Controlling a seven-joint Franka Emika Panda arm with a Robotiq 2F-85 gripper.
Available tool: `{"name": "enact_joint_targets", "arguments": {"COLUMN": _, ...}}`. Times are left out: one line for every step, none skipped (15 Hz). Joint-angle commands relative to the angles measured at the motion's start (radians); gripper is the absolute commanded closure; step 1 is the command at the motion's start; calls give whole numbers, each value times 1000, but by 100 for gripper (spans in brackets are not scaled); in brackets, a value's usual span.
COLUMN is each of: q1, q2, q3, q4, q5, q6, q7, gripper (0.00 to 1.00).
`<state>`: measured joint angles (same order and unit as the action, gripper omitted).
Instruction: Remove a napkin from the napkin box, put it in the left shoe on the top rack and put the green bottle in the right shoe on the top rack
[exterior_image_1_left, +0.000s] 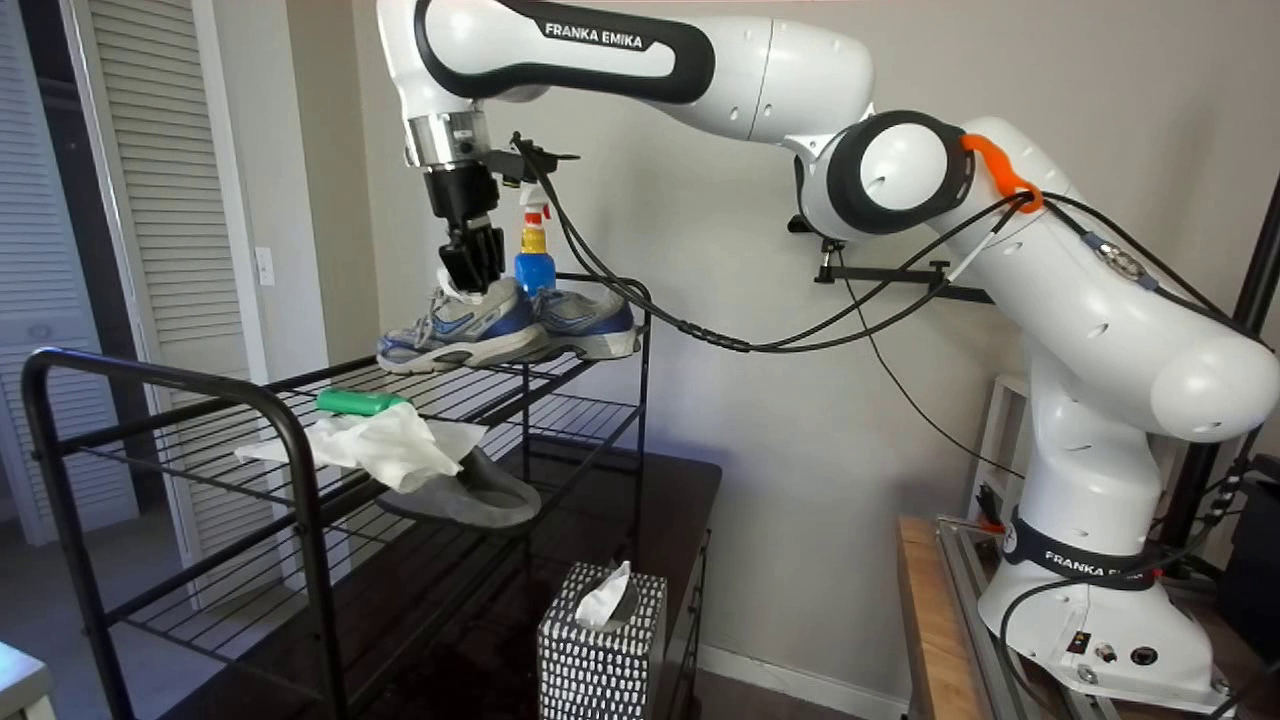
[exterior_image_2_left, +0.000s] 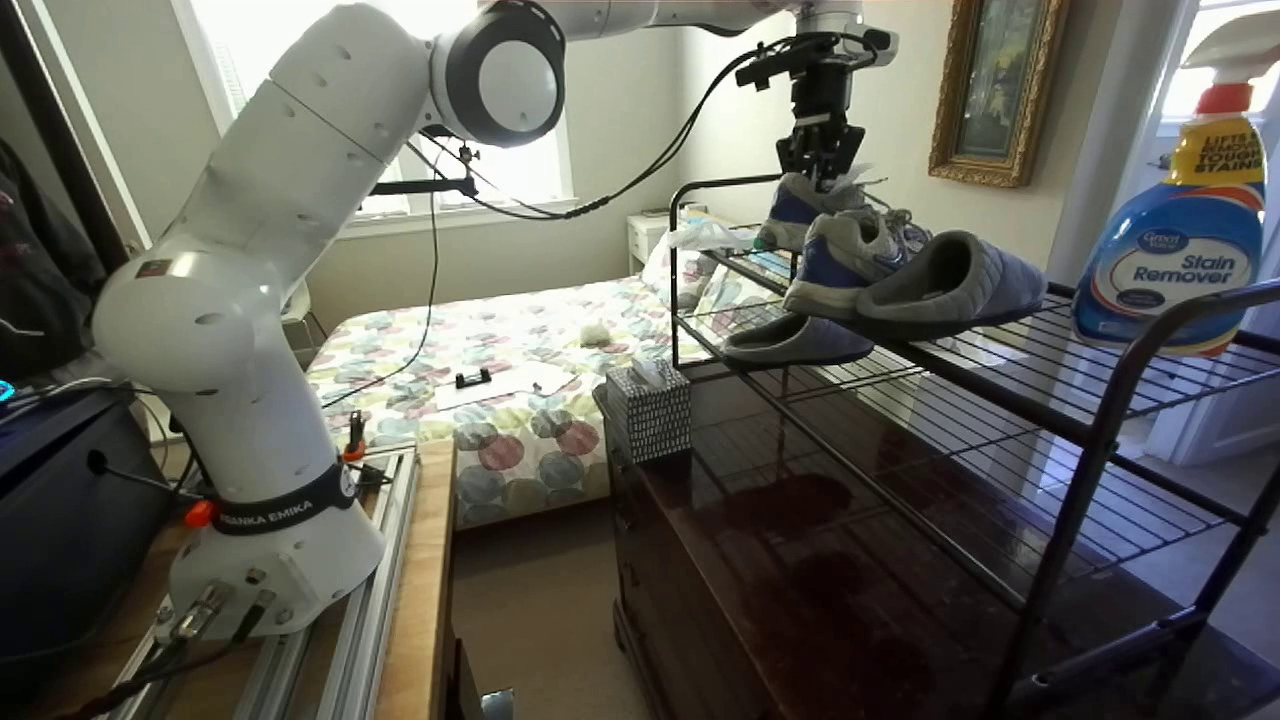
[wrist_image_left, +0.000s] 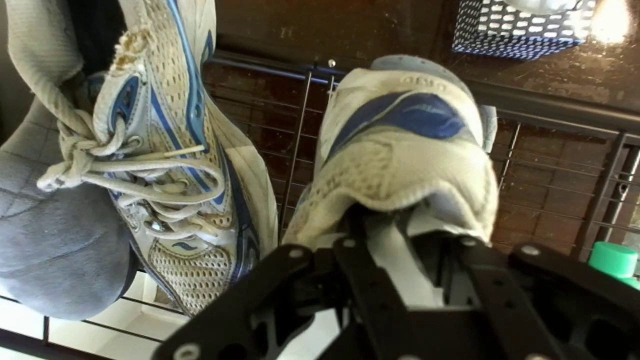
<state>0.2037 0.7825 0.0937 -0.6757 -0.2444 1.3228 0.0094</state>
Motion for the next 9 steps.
{"name": "enact_joint_targets", "arguments": {"q1": -13, "q2": 0, "q3": 20, "q4": 25, "q5": 30, "q6": -30, "q7": -21, "gripper": 97}}
{"name": "enact_joint_targets", "arguments": {"q1": -14, "q2": -1, "q3": 22, "q4": 24, "q5": 30, "q6": -30, "q7": -21, "gripper": 100}}
{"name": "enact_joint_targets", "arguments": {"q1": -15, "q2": -4, "q3": 25, "q4": 24, "q5": 29, "q6": -28, "q7": -21, "gripper": 100}}
{"name": "enact_joint_targets", "arguments": {"q1": -15, "q2": -6, "q3": 27, "q4": 24, "q5": 28, "q6": -26, "q7": -22, "gripper": 100}}
{"name": "enact_joint_targets", "arguments": {"q1": -15, "q2": -9, "q3": 28, "q4": 25, "q5": 27, "q6": -25, "q7": -21, "gripper": 100}}
{"name": "enact_joint_targets", "arguments": {"q1": -15, "q2": -12, "q3": 29, "q4": 25, "q5": 26, "q6": -24, "q7": -22, "gripper": 100}}
{"name": "enact_joint_targets", "arguments": {"q1": -16, "q2": -15, "q3": 30, "q4": 26, "q5": 26, "q6": -24, "q7": -23, "gripper": 99}}
{"name": "enact_joint_targets", "arguments": {"q1": -16, "q2": -19, "q3": 31, "q4": 27, "q5": 26, "q6": -25, "q7": -24, "gripper": 73}}
{"name": "enact_joint_targets", "arguments": {"q1": -16, "q2": -22, "q3": 30, "q4": 28, "q5": 24, "q6": -27, "q7": -24, "gripper": 73}}
